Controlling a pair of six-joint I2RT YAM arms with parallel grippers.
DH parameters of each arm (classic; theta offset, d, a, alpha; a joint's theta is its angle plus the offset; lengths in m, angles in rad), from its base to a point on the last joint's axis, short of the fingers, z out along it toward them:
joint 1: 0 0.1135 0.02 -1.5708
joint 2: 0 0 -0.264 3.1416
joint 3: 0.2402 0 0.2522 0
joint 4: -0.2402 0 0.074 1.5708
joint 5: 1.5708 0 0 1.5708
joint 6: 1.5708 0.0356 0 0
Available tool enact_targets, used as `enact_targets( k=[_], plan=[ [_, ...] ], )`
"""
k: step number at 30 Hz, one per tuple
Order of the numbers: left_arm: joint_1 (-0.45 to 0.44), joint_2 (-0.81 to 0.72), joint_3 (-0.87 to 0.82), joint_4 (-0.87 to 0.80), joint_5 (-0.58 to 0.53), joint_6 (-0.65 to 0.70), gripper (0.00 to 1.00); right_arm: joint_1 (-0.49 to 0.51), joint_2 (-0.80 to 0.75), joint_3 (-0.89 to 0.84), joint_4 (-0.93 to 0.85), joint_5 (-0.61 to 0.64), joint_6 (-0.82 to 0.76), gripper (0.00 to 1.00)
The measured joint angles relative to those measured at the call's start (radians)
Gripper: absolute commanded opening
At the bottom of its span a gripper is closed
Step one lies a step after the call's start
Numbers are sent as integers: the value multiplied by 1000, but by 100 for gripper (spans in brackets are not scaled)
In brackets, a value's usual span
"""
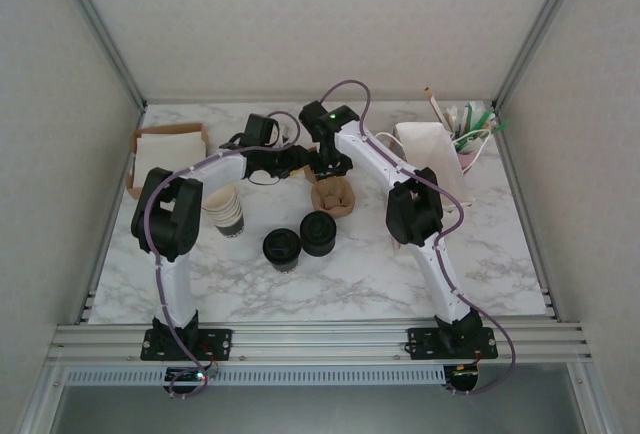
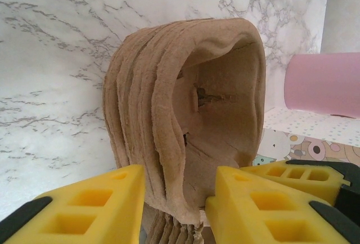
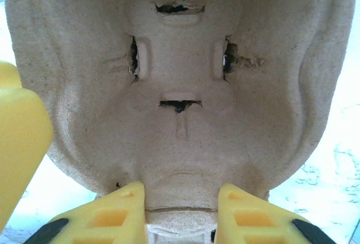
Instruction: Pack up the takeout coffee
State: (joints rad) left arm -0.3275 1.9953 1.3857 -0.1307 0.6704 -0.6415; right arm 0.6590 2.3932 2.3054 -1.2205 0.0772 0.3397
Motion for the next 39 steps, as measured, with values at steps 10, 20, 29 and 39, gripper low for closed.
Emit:
enact_targets(
  k=[10, 20, 29, 39],
  plan=[
    [0, 0, 0, 4, 2, -5, 39, 0, -1, 0, -3, 1, 0, 28],
    [-5, -5, 0, -2, -13, 6, 33, 0, -1, 0, -4, 4, 0, 28],
    [-6, -7, 0, -2, -13, 9, 34, 0, -2, -2, -3, 1, 0, 29],
    [-6, -7, 0, -1, 0, -6, 33, 0, -8, -10, -2, 0, 0, 30]
  ],
)
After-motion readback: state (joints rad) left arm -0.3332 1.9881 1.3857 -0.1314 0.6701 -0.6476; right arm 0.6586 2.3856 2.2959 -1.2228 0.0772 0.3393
